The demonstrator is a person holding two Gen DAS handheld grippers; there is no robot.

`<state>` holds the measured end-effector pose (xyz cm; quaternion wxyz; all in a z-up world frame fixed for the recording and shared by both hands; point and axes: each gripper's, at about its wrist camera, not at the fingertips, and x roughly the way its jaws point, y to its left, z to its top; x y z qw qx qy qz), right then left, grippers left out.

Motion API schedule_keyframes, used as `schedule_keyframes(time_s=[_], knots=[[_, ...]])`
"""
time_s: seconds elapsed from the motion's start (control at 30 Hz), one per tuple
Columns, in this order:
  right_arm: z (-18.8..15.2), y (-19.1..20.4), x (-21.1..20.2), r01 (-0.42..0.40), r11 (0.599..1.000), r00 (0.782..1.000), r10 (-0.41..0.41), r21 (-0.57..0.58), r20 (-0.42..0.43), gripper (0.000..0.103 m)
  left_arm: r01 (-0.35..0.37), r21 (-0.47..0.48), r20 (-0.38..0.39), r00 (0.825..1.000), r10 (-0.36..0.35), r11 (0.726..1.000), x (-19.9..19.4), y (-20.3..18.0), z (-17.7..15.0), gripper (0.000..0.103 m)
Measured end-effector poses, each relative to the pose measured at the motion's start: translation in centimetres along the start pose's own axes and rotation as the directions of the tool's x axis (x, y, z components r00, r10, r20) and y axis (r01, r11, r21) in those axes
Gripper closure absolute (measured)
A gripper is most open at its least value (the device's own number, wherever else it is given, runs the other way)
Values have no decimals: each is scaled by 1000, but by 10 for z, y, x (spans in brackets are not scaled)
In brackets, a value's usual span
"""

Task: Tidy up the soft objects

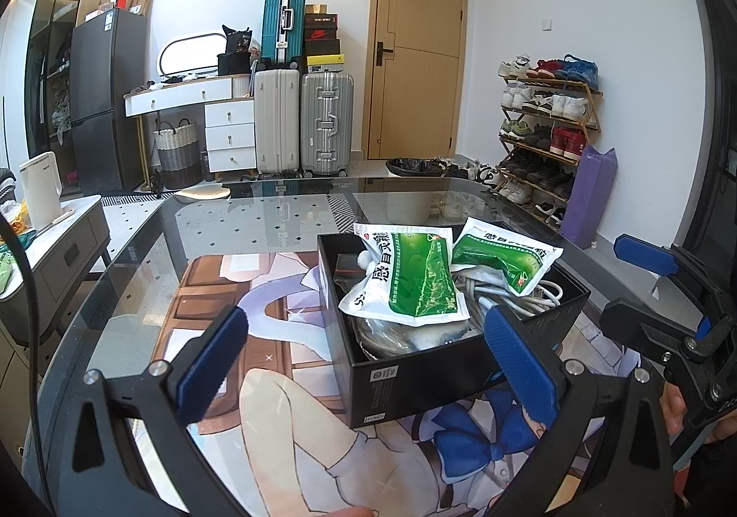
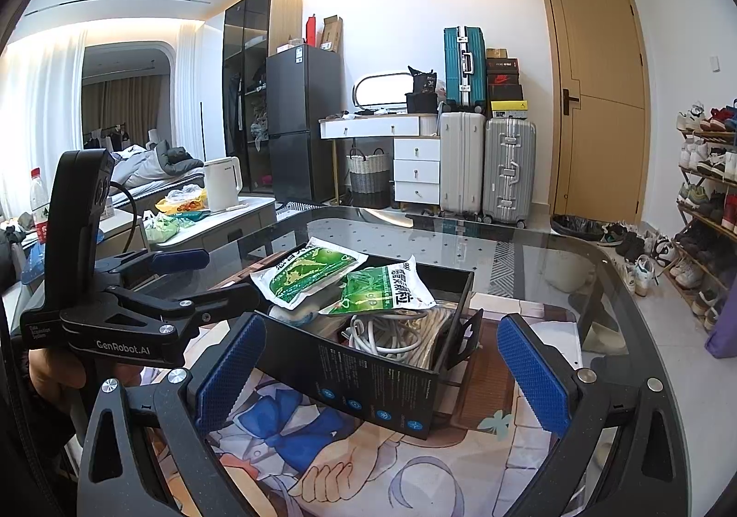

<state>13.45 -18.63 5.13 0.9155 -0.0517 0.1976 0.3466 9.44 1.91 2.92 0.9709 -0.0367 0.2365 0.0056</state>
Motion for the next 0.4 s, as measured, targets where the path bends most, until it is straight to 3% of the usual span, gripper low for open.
schedule_keyframes(time_s=[0.4], knots=[[0, -1, 1, 0, 1000, 1000, 0, -2, 0, 1, 1, -1, -1, 1000, -1, 1000, 1, 0, 0, 0]])
